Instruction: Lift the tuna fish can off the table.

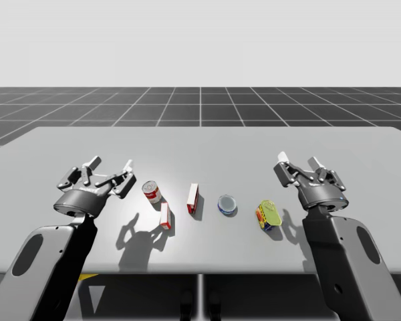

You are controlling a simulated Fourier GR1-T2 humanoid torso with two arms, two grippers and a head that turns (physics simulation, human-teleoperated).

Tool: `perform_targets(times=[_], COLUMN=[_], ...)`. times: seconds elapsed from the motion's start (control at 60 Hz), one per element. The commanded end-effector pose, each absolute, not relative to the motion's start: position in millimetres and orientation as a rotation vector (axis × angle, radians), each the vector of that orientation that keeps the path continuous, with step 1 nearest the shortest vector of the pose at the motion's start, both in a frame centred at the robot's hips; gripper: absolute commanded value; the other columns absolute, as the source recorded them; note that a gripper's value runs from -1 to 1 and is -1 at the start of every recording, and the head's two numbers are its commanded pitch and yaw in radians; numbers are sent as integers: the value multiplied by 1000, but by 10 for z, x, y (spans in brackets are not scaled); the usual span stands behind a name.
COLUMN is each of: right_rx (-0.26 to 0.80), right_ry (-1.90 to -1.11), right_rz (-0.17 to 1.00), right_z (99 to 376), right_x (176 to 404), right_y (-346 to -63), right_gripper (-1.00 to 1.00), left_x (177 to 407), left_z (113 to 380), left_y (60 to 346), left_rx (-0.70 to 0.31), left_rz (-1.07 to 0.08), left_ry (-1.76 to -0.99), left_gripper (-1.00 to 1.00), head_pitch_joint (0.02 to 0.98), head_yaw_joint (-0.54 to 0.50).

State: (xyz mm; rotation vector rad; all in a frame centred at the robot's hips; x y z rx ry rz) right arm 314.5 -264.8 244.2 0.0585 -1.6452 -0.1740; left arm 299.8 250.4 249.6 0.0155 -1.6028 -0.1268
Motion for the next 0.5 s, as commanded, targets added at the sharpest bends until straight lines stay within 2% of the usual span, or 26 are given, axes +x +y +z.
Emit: perform_targets(times=[0.017,0.133,0.333,0.45,0.5], right_rx=[12,42,70,99,50], right_ry=[-1656,-1656,-1639,-1632,-1655], right_rz=[-173,-157,-116,-103,-83], right_z=[2445,2464,2510,2643,2655], right_x=[3154,3128,3054,2849,2737], right_y=[-2650,-2617,-2534,-2445,-2341], right_gripper=[-1000,-1000,-1000,-1000,-1000], left_x=[2994,2994,2994,2989,2989], left_z=[2501,2504,2506,2507,2505], left_y=[2485,2464,2456,2456,2455], left_rx=[11,5,5,4,2], left_rz=[-132,-135,-128,-124,-124], left_ry=[-1604,-1603,-1600,-1599,-1599], left_gripper=[-1000,-1000,-1000,-1000,-1000], head_pitch_joint=[829,866,865,855,847], head_yaw_joint=[-147,-157,-156,-168,-170])
